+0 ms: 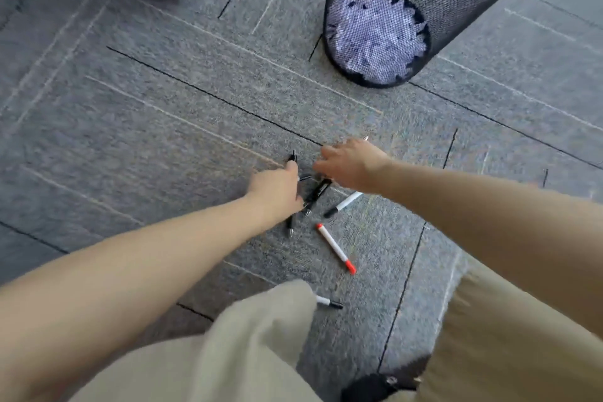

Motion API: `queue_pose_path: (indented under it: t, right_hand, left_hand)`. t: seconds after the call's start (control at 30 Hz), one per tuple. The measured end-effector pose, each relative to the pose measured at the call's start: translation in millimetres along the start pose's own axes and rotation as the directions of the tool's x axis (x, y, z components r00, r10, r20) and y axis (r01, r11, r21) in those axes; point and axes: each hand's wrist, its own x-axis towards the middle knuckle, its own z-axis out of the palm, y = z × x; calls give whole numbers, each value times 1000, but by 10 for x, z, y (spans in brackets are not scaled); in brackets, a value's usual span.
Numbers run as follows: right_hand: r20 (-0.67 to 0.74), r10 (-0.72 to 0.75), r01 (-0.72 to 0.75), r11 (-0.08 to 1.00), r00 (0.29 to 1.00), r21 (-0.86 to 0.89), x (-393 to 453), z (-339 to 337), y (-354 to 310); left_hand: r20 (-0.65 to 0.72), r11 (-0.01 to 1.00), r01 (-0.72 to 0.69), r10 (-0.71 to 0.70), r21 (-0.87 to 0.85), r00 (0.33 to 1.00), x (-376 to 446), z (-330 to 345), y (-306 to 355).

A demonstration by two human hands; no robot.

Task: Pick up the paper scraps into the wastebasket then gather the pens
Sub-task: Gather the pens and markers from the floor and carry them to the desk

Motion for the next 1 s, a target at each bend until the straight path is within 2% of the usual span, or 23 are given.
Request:
queue_pose_path:
  t: [0.13, 0.23, 0.33, 0.37, 0.43, 0.53, 0.57, 0.6, 0.67, 0.77, 0.87, 1.0]
  right_hand:
    - [-35, 120, -115, 984, 992, 137, 18, 121, -117]
    - [-118, 215, -190, 962, 969, 198, -87, 223, -42]
    - [-149, 284, -243, 939, 947, 245, -295, 271, 80]
    - [-145, 316, -267, 921, 938, 283, -370, 282, 112]
    - [-126, 414, -334, 850, 902, 407, -474, 333, 174]
    - [-58, 578, -413, 646, 814, 642, -523, 388, 179]
    - [-27, 594, -414, 591, 804, 692, -539, 408, 157]
    - [-12, 572, -394, 581, 820, 712, -556, 410, 112]
    - [-46, 453, -305, 667, 890, 679, -574, 417, 11]
    - [-58, 262, -186, 809, 963, 558, -529, 440, -176]
    - [35, 281, -258, 818, 959, 515, -442, 449, -258]
    - [-1, 308, -268, 828, 951, 493, -405, 453, -188]
  left_hand:
    - [-48, 983, 35, -44, -180, 998, 37, 62, -41]
    - [-53, 964, 17, -32, -266, 998, 62, 21, -85]
    - [-178, 939, -49, -13, -341, 984, 38, -74, -66]
    - [-231, 926, -112, 28, -360, 973, -3, -96, -24]
    - [-251, 897, -291, 213, -333, 944, -115, -88, 125]
    - [-71, 831, -544, 539, -118, 839, -293, 78, 429]
    - [0, 804, -594, 594, -17, 804, -324, 157, 502]
    - [51, 775, -629, 626, 70, 778, -338, 253, 546]
    - [71, 744, -641, 641, 189, 764, -331, 415, 533]
    - [-75, 728, -630, 668, 268, 740, -300, 533, 347]
    - [-195, 696, -669, 717, 262, 669, -266, 570, 246]
    - [-238, 701, -659, 713, 275, 659, -276, 437, 154]
